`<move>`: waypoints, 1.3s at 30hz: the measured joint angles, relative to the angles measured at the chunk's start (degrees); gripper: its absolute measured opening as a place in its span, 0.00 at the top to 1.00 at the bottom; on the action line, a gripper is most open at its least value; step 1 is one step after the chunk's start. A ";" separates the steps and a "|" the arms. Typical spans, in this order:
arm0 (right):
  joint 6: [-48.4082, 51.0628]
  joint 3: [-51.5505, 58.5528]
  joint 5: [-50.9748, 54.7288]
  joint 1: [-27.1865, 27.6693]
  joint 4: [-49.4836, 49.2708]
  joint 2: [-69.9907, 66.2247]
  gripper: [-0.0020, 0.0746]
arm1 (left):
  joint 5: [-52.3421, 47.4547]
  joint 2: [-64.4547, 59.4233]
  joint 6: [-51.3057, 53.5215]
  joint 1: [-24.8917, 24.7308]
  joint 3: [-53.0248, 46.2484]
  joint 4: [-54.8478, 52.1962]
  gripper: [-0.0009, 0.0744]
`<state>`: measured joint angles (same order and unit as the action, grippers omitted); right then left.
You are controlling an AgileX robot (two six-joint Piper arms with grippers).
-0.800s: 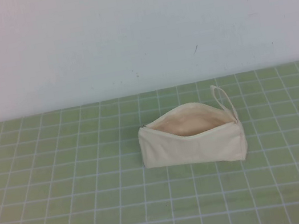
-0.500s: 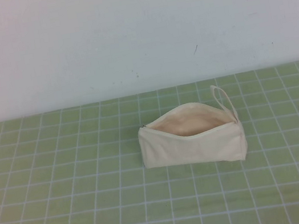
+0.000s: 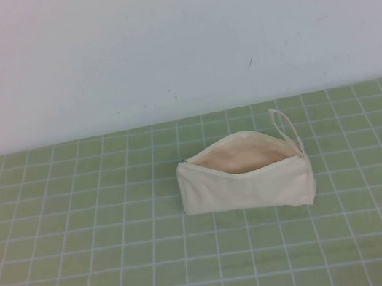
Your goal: Put eraser into pencil case
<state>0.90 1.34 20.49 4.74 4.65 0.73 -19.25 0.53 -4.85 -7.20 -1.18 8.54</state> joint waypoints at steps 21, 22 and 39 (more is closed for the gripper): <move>-15.35 0.20 0.82 0.00 -40.64 0.00 0.98 | 0.00 0.00 0.00 0.00 0.00 0.00 0.99; -15.76 0.20 0.82 0.00 -42.91 0.00 0.98 | 0.00 0.00 0.00 0.00 0.00 0.00 0.99; 24.44 -19.97 18.75 0.00 -44.80 -8.19 0.98 | 0.00 0.00 0.00 0.00 0.00 0.00 0.99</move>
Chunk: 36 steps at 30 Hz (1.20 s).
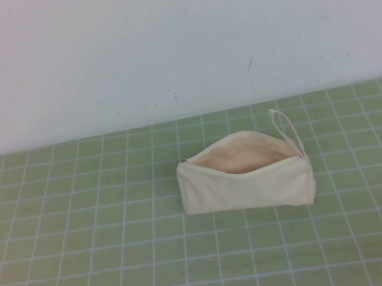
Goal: Put eraser into pencil case
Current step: Pick up the eraser from the table
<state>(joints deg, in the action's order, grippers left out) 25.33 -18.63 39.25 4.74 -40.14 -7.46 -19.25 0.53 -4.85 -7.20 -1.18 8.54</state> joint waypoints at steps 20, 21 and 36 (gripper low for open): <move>14.17 -30.01 14.43 -2.14 5.57 -30.95 0.98 | 0.00 0.00 0.00 0.00 0.00 0.00 0.99; 14.17 -30.01 14.29 -2.14 5.84 -30.95 0.98 | 0.00 0.00 0.00 0.00 0.00 0.00 0.99; 23.97 -30.35 26.10 -12.11 9.25 -39.37 0.98 | 0.00 0.00 0.00 0.00 0.00 0.00 0.99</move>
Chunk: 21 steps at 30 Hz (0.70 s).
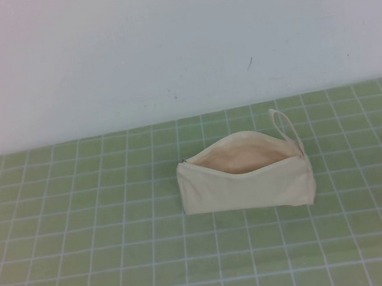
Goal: Put eraser into pencil case
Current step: Pick up the eraser from the table
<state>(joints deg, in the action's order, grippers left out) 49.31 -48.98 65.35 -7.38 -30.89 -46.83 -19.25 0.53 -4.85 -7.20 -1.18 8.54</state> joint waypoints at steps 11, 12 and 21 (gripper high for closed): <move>-4.20 -8.18 -4.29 -22.19 11.63 -18.49 0.98 | 0.00 0.00 0.00 0.00 0.00 0.00 0.99; -5.68 -10.02 -4.58 -24.80 13.94 -21.14 0.98 | 0.00 0.00 0.00 0.00 0.00 0.00 0.99; -9.87 -26.09 -5.54 -37.88 22.44 -44.73 0.96 | 0.00 0.00 0.00 0.00 0.00 0.00 0.99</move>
<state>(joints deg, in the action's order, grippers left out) 39.44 -75.06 59.81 -45.26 -8.45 -91.55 -19.25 0.53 -4.85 -7.20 -1.18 8.54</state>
